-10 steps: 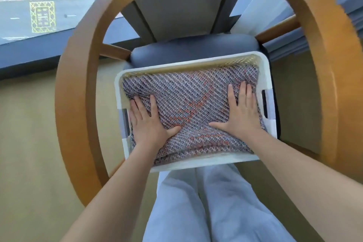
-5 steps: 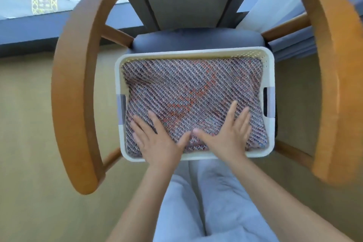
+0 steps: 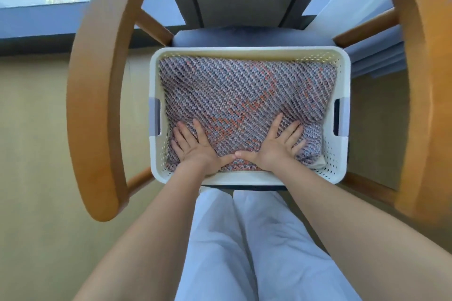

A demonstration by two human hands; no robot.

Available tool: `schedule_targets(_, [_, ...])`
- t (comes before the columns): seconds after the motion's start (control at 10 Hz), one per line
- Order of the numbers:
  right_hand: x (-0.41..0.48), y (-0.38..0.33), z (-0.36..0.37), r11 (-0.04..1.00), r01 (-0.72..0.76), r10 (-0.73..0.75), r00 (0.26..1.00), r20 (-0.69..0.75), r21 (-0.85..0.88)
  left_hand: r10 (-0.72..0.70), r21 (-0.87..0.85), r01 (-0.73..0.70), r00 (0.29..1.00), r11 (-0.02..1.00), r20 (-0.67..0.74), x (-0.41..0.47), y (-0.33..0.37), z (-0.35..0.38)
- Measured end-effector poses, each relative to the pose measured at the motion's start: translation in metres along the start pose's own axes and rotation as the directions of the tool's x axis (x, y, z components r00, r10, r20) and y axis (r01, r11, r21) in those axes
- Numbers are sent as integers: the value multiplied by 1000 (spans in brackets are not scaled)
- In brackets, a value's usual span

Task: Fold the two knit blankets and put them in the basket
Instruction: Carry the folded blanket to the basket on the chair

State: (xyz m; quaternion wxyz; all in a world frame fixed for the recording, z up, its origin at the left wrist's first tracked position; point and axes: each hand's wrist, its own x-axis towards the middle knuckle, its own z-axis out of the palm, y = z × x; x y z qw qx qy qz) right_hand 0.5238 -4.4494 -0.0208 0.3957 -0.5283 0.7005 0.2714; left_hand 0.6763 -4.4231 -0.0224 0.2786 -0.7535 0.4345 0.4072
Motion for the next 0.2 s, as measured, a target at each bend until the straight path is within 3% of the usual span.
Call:
schedule_targets(0.1, [-19, 9, -5, 992, 83, -78, 996, -50, 96, 71, 35, -73, 996, 997, 58, -17, -12, -18])
schedule_targets(0.2, [-46, 20, -15, 966, 213, -182, 962, -203, 146, 171, 1, -171, 985, 985, 27, -32, -30, -42])
